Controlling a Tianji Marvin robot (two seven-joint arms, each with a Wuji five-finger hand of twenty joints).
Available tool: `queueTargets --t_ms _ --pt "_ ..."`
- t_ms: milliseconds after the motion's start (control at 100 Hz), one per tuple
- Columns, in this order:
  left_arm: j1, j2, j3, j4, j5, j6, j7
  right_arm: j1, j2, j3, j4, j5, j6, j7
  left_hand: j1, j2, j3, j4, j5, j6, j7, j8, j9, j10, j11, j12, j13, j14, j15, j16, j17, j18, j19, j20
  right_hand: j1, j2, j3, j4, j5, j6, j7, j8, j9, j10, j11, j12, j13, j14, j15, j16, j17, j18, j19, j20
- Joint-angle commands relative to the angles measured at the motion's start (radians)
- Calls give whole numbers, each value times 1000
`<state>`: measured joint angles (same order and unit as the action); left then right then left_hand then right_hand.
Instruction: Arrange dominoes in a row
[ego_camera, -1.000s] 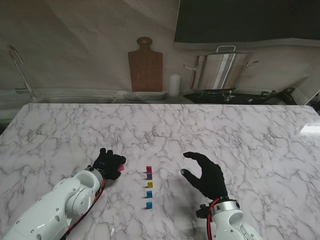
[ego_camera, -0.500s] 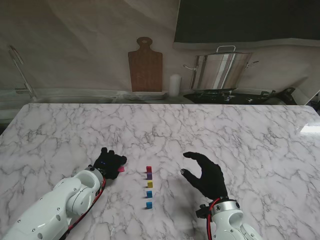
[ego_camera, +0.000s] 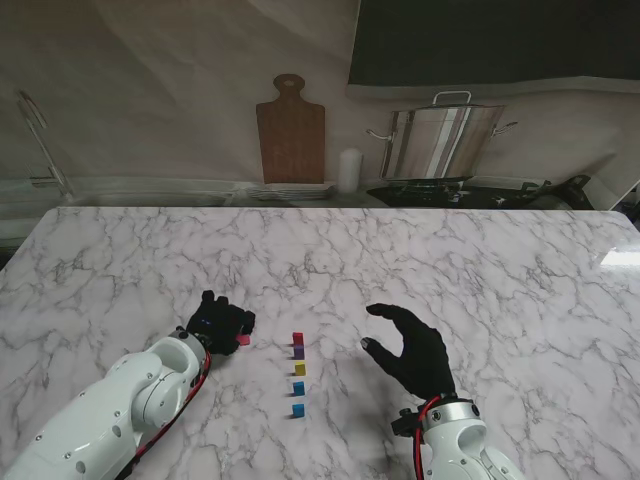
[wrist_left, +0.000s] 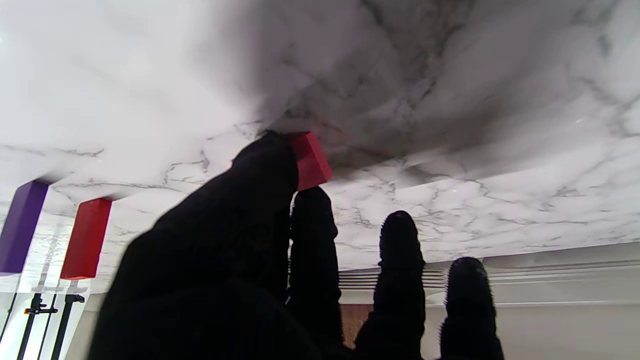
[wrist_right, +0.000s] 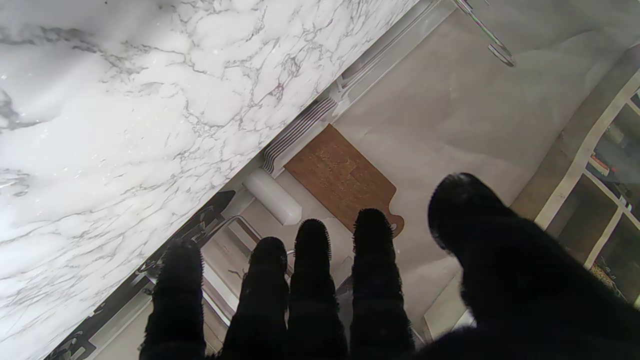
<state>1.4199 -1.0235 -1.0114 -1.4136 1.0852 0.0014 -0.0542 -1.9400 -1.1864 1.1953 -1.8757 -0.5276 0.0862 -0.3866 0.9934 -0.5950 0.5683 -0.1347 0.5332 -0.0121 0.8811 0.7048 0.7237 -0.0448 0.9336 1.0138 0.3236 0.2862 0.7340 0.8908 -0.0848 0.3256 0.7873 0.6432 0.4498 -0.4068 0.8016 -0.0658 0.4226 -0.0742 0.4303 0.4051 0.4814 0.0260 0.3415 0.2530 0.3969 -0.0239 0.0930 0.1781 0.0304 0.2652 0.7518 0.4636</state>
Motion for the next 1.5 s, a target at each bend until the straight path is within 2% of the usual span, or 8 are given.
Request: queueTargets --t_ms 0,500,850,1030,1180,1280,1380,1490 --pt "8 -1 12 23 -4 -2 -17 -4 -1 0 -3 1 5 0 24 48 -40 21 60 -68 96 6 78 -87 55 8 7 23 13 19 -13 34 20 -17 -4 13 -3 22 15 8 0 16 11 5 8 6 3 -2 9 11 5 4 11 20" --pt "2 -3 21 26 -19 -8 -13 -3 -1 -2 -2 1 6 2 -54 147 -186 47 102 -7 26 -101 -23 -1 -56 34 -61 49 -40 0 -18 28 -104 -25 -4 13 -2 22 14 8 0 16 10 3 8 6 4 -2 9 11 5 4 11 19" --pt "-2 -8 32 26 -26 5 11 -4 -1 -1 -2 2 7 2 1 172 -228 59 149 -69 74 -96 -29 16 -122 32 -72 45 -53 -13 -17 22 -131 18 -4 13 -3 22 15 8 0 16 11 3 9 7 5 -3 9 11 5 4 11 19" --pt "33 -14 -15 -15 -44 -2 21 -3 -1 -1 -1 3 7 3 -6 132 -216 59 189 -77 84 -144 -275 96 -234 -225 -161 60 -135 -86 -23 19 -240 41 -3 15 -3 23 14 7 0 16 11 5 8 6 3 -3 9 11 6 4 11 19" --pt "65 -22 -59 -55 -68 -7 37 -2 -1 -3 0 2 7 3 -13 107 -177 49 204 -56 108 -193 -224 18 90 170 -129 12 53 72 -18 20 -205 98 -4 16 -4 23 14 8 0 16 10 5 8 6 5 -3 9 11 5 5 11 19" --pt "80 -26 -82 -76 -80 -15 46 -2 0 -4 0 2 8 4 -18 108 -178 49 207 -67 105 -194 -9 -107 208 154 4 -39 126 103 -12 18 -117 103 -3 15 -4 23 15 9 0 16 12 4 8 7 4 -2 9 11 5 4 11 19" --pt "90 -31 -97 -90 -114 -21 48 -2 -1 -4 -1 1 8 2 -13 114 -179 51 196 -87 98 -182 138 -169 85 -10 85 -53 49 26 -10 15 -79 69 -3 15 -4 23 14 7 0 16 12 3 9 7 4 -3 9 11 5 5 11 19" --pt "97 -35 -106 -107 -136 -17 45 -1 -1 -5 -1 1 8 1 -10 110 -190 50 207 -104 83 -186 243 -177 -133 -104 142 -53 -27 -55 -5 3 7 69 -3 16 -4 23 15 9 0 16 11 4 9 7 4 -2 9 11 4 4 11 19"
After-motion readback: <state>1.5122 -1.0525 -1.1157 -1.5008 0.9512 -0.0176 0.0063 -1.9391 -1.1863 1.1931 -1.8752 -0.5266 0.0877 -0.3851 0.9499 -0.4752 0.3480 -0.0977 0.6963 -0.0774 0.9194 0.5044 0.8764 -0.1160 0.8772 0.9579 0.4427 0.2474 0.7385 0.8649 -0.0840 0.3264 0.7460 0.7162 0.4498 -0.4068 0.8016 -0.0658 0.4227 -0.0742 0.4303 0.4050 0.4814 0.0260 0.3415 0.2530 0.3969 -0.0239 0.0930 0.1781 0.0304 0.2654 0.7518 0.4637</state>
